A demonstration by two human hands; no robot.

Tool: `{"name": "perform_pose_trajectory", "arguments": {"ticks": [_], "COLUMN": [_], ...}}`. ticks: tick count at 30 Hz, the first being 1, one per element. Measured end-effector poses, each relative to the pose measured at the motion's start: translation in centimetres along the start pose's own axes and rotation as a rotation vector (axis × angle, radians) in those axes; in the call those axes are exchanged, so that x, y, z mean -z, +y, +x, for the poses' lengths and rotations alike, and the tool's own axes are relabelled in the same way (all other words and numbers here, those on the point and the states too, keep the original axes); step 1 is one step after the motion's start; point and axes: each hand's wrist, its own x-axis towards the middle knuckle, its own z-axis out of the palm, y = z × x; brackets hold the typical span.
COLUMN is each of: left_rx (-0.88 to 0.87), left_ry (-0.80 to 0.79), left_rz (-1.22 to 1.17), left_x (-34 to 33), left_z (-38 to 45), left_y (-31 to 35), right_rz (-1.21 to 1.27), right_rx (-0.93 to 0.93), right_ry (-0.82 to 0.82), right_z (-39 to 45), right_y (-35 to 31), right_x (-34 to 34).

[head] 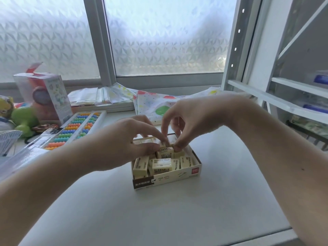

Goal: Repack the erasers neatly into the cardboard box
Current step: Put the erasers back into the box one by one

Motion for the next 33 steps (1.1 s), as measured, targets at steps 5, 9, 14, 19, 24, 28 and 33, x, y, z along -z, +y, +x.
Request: {"name": "perform_pose_trajectory", "arguments": {"ticks": [5, 9, 14, 19, 24, 28, 33], "left_rx": [-0.011, 0.033, 0.055, 0.039, 0.012, -0.037, -0.007], "left_ry": [0.046, 0.160, 0.344, 0.292, 0.230, 0.157, 0.108], "left_rz": [-0.026, -0.143, -0.244, -0.210, -0.149, -0.066, -0.105], "left_x": [-0.2, 0.6, 2.0, 1.7, 1.3, 0.9, 0.8], "left_z": [0.1, 0.1, 0.0, 0.0, -0.4, -0.5, -0.4], "left_y": [-0.3, -1.1, -2.2, -2.0, -1.2, -1.1, -1.3], "right_rz": [0.003, 0.136, 0.218, 0.216, 0.162, 0.058, -0.082], "right_rx": [-0.009, 0.070, 0.181, 0.204, 0.148, 0.034, -0.041], "right_ry": [0.017, 0.096, 0.146, 0.155, 0.157, 0.036, -0.055], "right_z": [-0.3, -0.6, 0.7, 1.5, -0.5, -1.8, -1.0], "right_y": [0.1, 0.1, -1.2, -1.6, -0.7, 0.0, -0.7], "right_x": [0.2, 0.6, -1.0, -1.8, 0.6, 1.6, 0.7]}}
